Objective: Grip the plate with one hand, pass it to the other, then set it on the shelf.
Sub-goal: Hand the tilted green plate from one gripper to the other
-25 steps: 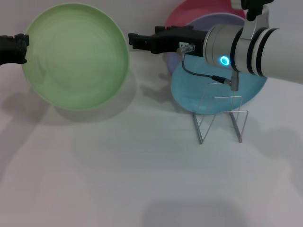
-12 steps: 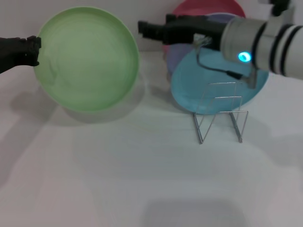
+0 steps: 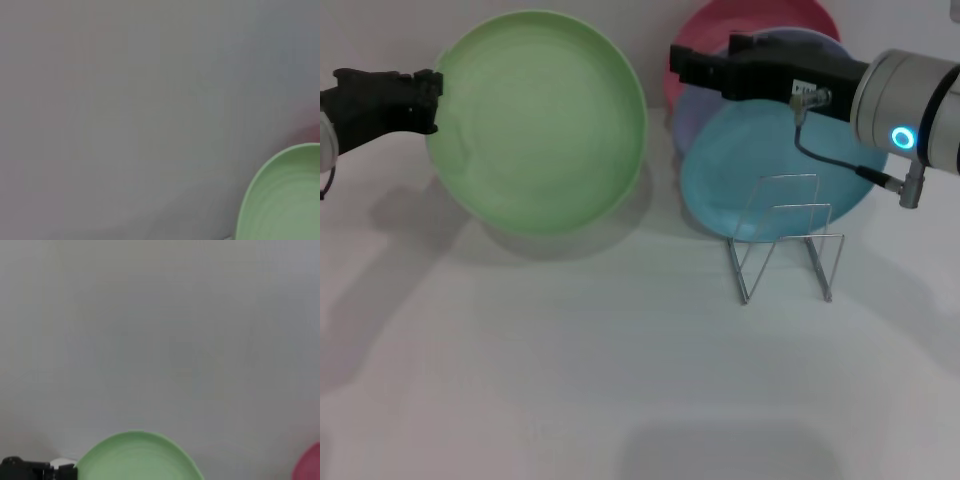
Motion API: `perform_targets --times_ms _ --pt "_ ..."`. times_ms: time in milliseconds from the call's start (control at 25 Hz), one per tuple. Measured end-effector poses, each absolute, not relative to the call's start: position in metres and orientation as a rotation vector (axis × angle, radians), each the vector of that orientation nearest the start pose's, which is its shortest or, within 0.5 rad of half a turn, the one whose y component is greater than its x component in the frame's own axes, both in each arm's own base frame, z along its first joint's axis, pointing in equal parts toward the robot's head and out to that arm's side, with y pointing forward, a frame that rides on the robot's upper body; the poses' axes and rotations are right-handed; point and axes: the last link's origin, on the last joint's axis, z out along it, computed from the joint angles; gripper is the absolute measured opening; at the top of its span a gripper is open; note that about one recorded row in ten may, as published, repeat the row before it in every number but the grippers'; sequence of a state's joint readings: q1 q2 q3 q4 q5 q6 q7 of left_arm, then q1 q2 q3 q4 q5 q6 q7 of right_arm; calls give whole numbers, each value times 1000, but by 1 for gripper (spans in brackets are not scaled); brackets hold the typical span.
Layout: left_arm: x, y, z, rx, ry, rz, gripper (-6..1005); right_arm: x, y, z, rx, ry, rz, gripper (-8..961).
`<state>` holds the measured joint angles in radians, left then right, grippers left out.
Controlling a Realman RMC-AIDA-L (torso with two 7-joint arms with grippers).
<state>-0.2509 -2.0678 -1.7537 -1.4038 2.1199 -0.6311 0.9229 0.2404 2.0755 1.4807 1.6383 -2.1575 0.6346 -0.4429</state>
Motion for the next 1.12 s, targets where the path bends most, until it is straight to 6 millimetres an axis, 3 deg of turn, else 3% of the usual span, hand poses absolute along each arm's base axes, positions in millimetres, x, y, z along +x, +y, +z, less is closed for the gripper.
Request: perform_targets --times_ms 360,1120 --pt "-212 387 56 -2048 -656 -380 125 118 363 9 -2204 859 652 774" --pt "-208 386 58 -2048 -658 -406 137 109 395 -17 -2250 829 576 773"
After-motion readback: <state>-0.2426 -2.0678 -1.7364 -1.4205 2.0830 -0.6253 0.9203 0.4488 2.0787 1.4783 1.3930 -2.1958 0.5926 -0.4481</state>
